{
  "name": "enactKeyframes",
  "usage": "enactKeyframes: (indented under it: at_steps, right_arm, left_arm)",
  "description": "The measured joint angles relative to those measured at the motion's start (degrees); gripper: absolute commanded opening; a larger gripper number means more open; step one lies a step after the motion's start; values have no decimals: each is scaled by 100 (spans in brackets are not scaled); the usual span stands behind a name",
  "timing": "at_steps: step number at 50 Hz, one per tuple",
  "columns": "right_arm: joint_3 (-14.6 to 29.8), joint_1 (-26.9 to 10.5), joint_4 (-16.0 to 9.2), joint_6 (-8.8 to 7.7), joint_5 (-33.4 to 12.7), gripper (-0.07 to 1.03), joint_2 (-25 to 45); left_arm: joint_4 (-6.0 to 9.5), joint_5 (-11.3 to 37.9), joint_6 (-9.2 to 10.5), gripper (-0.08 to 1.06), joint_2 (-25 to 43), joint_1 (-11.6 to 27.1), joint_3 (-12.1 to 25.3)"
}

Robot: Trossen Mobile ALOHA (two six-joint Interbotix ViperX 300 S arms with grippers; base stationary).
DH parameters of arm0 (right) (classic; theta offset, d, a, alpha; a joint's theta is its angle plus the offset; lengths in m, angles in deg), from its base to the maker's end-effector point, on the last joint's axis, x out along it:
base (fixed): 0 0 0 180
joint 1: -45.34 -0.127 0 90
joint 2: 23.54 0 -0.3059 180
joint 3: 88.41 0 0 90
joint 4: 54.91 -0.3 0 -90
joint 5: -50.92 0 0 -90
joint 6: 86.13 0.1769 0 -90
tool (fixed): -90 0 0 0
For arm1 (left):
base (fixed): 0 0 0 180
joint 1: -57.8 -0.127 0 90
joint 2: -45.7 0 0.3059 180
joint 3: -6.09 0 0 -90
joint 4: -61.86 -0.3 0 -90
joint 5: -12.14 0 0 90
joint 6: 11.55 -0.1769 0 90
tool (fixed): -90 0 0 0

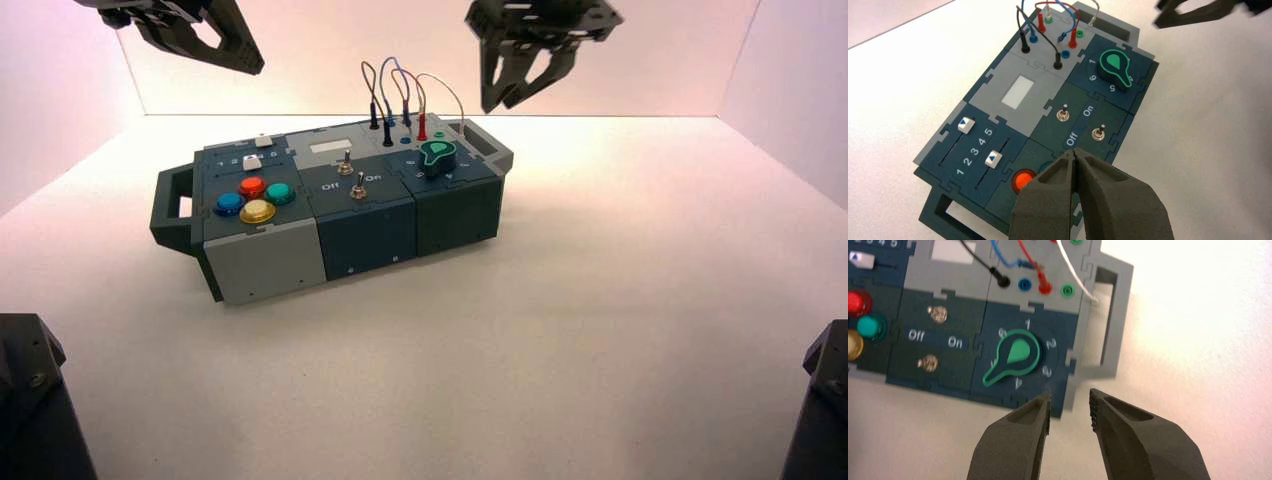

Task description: Insert the white wire.

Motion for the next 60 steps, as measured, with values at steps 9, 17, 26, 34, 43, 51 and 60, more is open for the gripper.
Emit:
enactKeyframes:
  at_steps: [9,17,26,34,43,51,60]
  right_arm:
    - [308,0,79,9,35,42,413]
    - [483,9,246,9,193,42,650]
    - [633,0,290,9,255,42,844]
    - [703,9,343,9,281,42,967]
    - [782,0,360,9,325,42,1063]
    - [844,0,387,9,413,42,1125]
    - [967,9,466,9,422,42,1266]
  left_arm:
    - [0,9,-9,-3,-70,53,0]
    - [9,167,-97,-3,9,167,0]
    - [9,229,-123,-3,105,185,9]
    - [9,237,-123,-3,114,193,0]
    - [0,237,-123,-3,123,193,9]
    - [9,229,-123,-3,123,193,9]
    - [0,220,-132,-3,123,193,9]
